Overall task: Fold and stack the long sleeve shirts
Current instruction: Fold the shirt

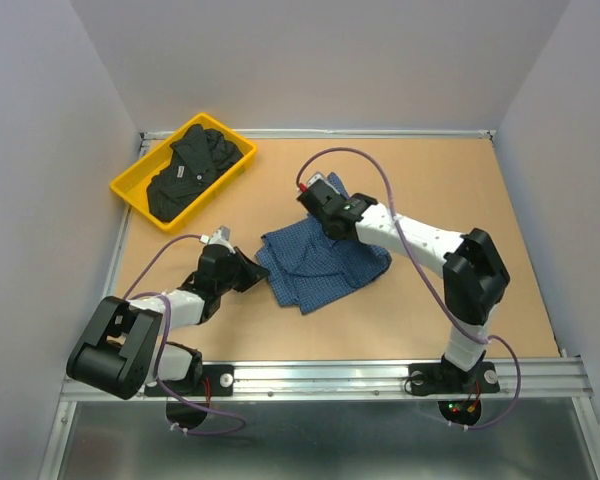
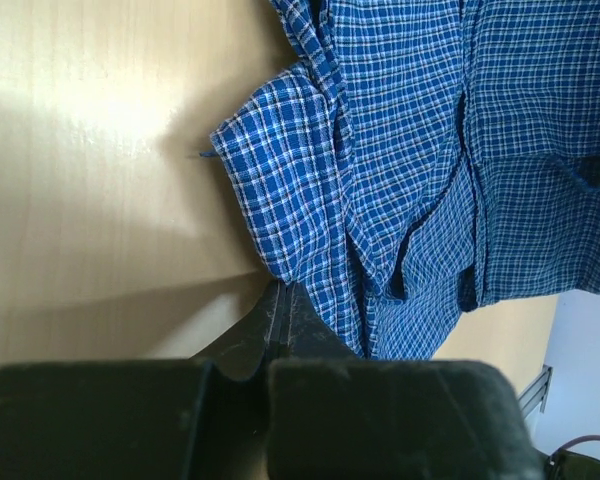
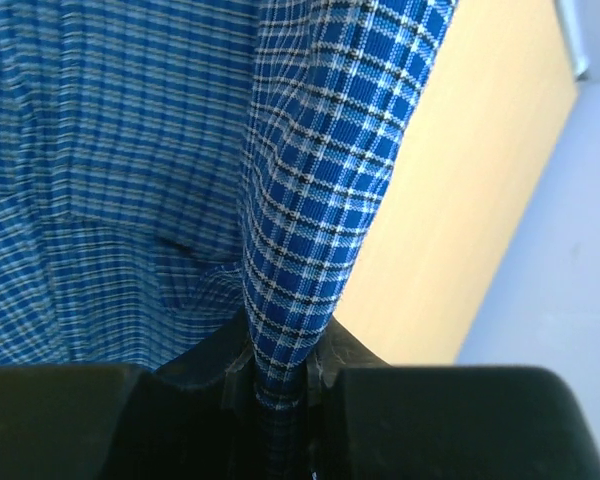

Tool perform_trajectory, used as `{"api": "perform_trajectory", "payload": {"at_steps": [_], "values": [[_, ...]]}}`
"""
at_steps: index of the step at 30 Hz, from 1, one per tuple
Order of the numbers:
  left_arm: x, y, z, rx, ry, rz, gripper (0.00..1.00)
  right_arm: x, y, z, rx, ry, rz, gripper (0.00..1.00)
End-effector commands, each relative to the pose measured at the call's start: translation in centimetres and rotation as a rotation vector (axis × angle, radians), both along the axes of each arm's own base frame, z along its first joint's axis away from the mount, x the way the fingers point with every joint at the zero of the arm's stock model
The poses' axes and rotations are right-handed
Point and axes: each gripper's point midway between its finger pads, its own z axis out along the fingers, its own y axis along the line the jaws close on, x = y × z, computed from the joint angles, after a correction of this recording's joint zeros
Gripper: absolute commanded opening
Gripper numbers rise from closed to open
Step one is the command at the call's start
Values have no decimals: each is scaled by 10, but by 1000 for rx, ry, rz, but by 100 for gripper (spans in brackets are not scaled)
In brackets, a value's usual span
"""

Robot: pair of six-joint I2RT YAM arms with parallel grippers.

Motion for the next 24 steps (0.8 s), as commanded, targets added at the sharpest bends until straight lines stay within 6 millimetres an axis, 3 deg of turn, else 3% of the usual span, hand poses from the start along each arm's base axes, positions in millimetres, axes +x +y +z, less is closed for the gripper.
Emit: {"api": "perform_trajectory", "payload": {"at_steps": [1, 7, 15, 24], "values": [[-3, -3, 2, -13, -8, -8, 0, 5, 17, 27, -83, -142, -21, 1], [-6, -8, -2, -31, 5, -11, 0, -19, 72, 8, -100, -125, 84, 2], [-11, -12, -3, -52, 6, -11, 0, -44, 120, -36, -87, -27, 160, 9], [-16, -10, -7, -60, 15, 2, 0, -66, 139, -75, -73, 69, 196, 18]]}}
